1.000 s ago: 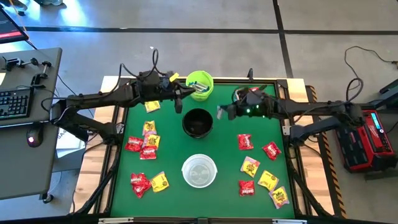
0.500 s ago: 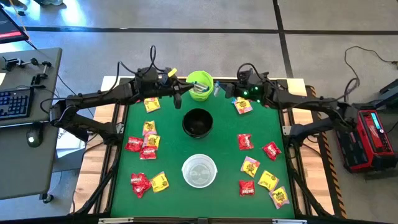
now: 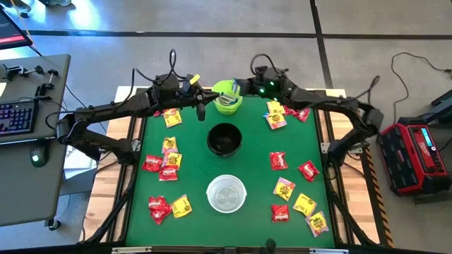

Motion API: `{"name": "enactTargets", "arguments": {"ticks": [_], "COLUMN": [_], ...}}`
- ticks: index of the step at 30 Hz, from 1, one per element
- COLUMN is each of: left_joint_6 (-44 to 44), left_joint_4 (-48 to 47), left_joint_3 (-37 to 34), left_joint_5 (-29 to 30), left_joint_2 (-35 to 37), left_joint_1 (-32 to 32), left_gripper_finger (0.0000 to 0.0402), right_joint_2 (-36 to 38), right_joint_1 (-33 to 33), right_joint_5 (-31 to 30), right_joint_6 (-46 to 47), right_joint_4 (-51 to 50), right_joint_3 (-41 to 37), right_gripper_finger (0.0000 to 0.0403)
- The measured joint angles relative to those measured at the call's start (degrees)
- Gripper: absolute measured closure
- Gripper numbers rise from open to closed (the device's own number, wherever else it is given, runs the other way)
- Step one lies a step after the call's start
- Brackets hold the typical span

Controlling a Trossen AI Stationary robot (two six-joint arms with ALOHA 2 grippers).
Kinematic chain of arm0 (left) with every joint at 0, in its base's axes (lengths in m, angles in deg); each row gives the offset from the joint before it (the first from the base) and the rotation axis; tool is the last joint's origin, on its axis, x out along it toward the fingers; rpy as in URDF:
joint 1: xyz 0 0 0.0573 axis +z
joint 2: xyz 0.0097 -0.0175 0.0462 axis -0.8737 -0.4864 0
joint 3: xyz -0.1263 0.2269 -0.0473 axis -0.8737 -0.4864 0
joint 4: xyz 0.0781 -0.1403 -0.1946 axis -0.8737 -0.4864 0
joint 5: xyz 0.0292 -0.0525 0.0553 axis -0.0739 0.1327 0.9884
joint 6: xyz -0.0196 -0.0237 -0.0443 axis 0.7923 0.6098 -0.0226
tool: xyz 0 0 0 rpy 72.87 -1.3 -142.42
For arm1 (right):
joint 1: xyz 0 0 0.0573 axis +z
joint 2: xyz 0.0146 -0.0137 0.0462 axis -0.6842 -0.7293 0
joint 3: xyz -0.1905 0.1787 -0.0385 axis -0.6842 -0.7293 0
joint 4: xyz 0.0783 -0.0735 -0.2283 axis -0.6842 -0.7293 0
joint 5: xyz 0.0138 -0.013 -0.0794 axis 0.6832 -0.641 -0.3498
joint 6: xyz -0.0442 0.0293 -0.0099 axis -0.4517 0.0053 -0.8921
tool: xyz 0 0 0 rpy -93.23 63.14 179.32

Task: Sort candy by brand, put in halloween buckets
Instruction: Put the white chocolate into the green bucket

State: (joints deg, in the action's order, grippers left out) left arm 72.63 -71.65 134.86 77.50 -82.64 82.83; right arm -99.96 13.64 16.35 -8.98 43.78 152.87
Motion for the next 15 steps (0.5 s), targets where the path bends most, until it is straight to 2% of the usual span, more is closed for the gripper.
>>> {"name": "enactTargets", "arguments": {"ticks": [8, 15], "left_joint_6": [0.02, 0.30], "left_joint_4": [-0.12, -0.20], "left_joint_3": [0.00, -0.02], "left_joint_5": [-0.01, 0.00], "left_joint_2": [0.00, 0.00], "left_joint_1": [0.68, 0.72], "left_gripper_finger": [0.0401, 0.0401], "right_joint_2": [-10.58, -15.43], "right_joint_1": [-2.03, -1.99], "right_joint_5": [3.05, 3.42], "right_joint_6": [-1.53, -1.27], "right_joint_4": [-5.60, -7.19], "right_joint_3": [9.55, 10.97], "right_gripper_finger": [0.0403, 0.0403]}}
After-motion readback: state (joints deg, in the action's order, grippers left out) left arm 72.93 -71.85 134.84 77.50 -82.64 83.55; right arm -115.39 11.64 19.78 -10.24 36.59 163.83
